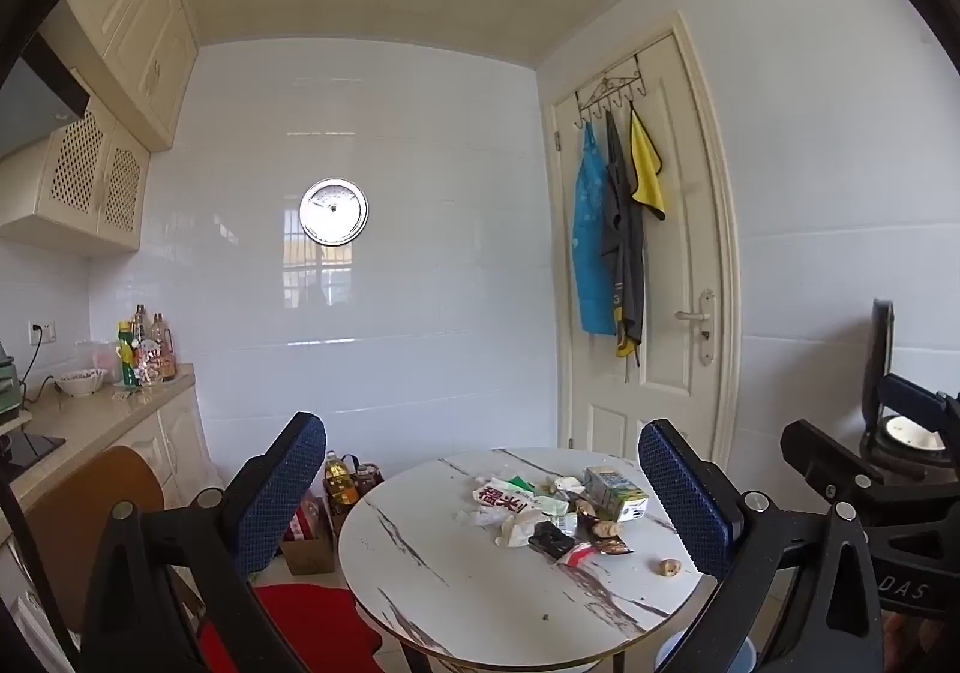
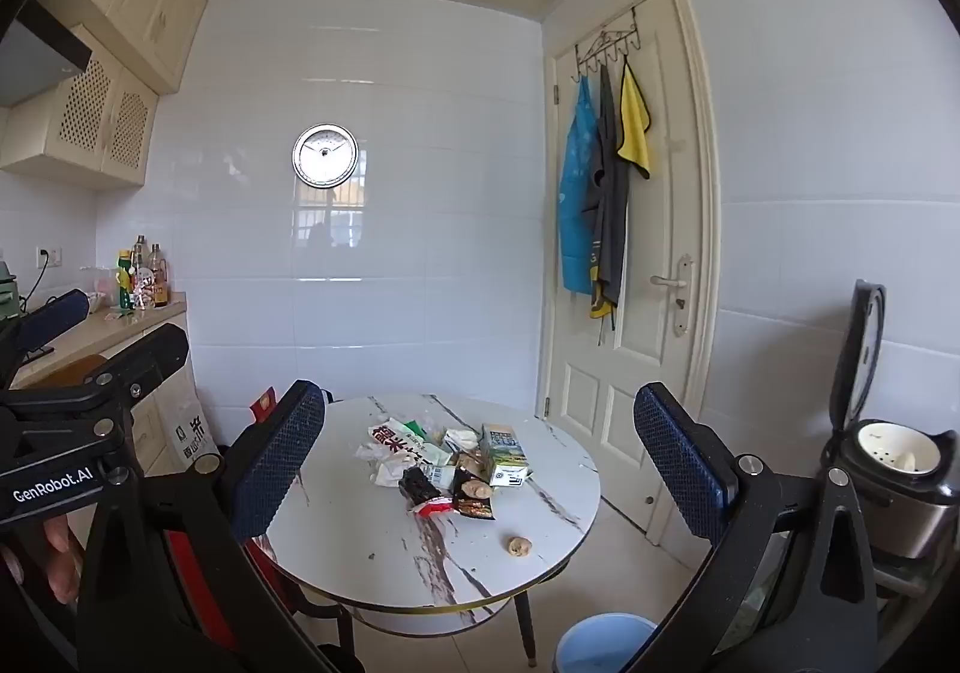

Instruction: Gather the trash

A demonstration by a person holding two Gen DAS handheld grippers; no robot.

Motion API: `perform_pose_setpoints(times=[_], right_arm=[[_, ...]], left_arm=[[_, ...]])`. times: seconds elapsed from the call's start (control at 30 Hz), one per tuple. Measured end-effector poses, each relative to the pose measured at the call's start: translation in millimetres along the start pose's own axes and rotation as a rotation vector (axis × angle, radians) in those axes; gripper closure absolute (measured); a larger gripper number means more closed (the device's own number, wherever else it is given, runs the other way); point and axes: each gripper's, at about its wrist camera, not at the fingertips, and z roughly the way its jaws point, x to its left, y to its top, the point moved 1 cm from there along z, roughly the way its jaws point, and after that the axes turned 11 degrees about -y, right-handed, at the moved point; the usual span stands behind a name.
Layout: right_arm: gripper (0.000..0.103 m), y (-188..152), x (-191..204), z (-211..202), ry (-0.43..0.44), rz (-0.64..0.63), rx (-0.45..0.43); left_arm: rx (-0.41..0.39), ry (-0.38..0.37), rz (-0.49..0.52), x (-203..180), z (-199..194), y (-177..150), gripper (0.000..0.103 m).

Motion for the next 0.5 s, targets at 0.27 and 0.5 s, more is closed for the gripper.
perform_pose_setpoints(times=[0.27,0.5], right_arm=[[0.0,-0.1,-0.2,0.4,0.001,-0.005,0.002],[0.0,4.0,2.5,-0.2,-0.003,-0.005,0.001]], left_arm=[[-0.017,-0.018,-0.039,9.9,1.7,-1.3,0.001],[-0.021,-0.004,-0.016,1.8,-3.2,1.7,0.001]])
